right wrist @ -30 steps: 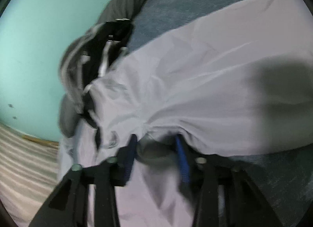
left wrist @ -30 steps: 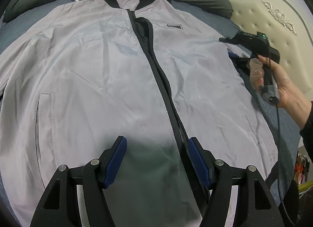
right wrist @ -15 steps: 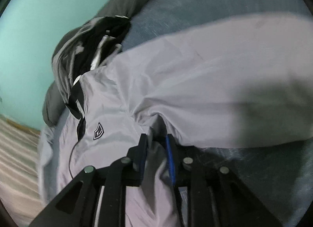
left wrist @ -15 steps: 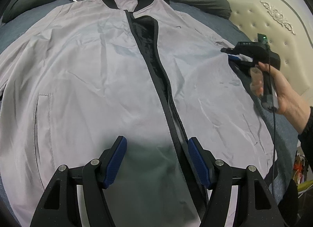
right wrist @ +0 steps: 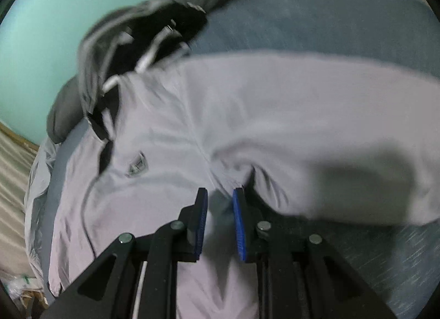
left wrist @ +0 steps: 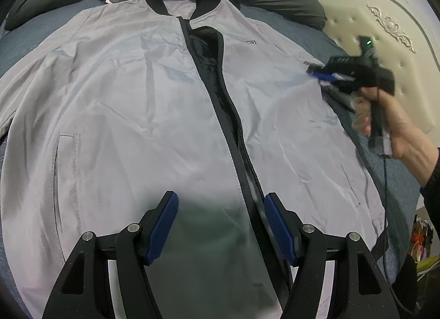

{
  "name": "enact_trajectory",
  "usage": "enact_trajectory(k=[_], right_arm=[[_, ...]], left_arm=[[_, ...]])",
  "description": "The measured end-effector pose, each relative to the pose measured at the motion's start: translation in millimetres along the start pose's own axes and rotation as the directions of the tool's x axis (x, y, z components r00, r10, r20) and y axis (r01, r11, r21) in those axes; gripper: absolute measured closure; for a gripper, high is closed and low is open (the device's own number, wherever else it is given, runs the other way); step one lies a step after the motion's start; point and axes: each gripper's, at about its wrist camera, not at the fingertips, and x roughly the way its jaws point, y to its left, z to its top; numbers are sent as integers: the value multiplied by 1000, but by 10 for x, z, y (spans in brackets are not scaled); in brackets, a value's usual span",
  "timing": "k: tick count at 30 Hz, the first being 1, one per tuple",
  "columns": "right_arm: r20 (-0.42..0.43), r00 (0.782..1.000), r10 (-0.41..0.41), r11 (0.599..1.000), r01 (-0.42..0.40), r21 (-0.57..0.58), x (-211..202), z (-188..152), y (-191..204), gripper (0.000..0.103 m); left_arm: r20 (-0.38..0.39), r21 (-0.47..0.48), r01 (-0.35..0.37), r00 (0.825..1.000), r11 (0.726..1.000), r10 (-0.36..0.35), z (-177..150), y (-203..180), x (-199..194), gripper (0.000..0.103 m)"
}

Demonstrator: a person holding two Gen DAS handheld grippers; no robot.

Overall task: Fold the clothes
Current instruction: 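Release the sleeve and hover the open right tool over the jacket chest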

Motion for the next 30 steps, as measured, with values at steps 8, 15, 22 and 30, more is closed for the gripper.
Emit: enact_trajectory(k=[8,15,22,30], right_arm=[[13,996,85,996,-85,-30,-65,-87,152,85],[-89,996,6,986,-21,-167,237,-204,535,85],[-58,998,33,965,-47,-256,277,-233,973,82],[-104,992,67,933,-99,-347,567,-264,1556,82]], left_arm=[[1,-2,3,1000,1000,-3,18,-1,-3,34],[9,-6,2,1000,1000,-2,-7,10,-49,34],[14,-7,11,1000,1000,-11,-7,2,-85,34],[21,-21,13,1000,1000,-13,-7,22,-136,34]])
